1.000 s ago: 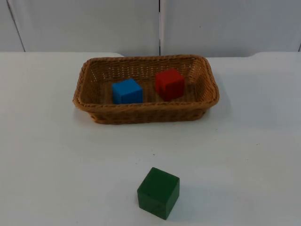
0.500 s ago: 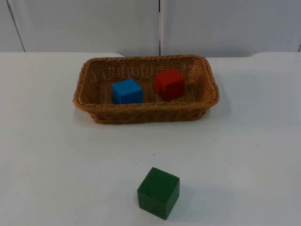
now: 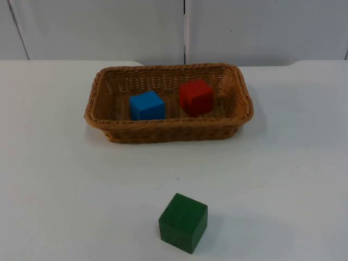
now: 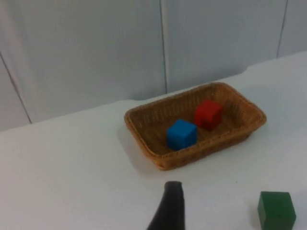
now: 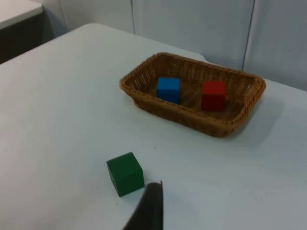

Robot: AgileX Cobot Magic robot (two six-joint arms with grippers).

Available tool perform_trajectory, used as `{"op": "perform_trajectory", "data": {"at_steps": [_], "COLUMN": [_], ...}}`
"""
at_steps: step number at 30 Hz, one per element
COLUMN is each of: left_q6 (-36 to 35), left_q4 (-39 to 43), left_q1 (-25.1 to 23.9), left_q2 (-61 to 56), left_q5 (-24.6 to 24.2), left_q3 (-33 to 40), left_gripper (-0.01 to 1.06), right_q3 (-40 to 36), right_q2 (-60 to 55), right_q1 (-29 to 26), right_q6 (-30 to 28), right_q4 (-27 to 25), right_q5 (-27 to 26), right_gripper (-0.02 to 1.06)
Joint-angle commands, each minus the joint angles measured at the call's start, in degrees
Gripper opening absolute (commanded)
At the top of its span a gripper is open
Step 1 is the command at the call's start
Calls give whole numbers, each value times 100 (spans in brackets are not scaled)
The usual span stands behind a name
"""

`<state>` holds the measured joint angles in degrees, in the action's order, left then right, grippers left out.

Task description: Pick up one cube with each hand and place exactly two cubes into the same basket, leaving the remaining cube outside.

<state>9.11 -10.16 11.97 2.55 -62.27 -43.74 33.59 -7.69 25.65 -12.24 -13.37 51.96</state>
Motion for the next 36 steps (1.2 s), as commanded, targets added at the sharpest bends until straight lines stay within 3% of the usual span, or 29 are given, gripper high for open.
{"op": "perform_trajectory", "data": {"at_steps": [1,9,14,22,26,30,36], "left_q6": [-103,-288,-701,-742,-742,-742,-742], "left_q4": [82,179,879,1016,1058,1056,1056], "left_q1": [0,0,0,0,0,0,0], "left_q2": [-133,-255,-255,-255,-255,-255,-255], "left_q5": [-50,-166,-172,-90,-5,67,67], "left_q3": [21,824,1334,1448,1492,1544,1544], "left_gripper": [74,74,74,74,74,74,74], "right_q3": [-21,-21,-115,-269,-359,-412,-412], "right_q2": [106,441,769,769,769,769,769], "right_q1": [32,32,32,32,32,32,32], "right_q6": [138,393,558,749,758,1360,1444], "right_q4": [167,499,770,860,1106,1584,1730], "right_q5": [175,391,580,736,931,992,992], "right_gripper": [81,81,81,81,81,81,81]}}
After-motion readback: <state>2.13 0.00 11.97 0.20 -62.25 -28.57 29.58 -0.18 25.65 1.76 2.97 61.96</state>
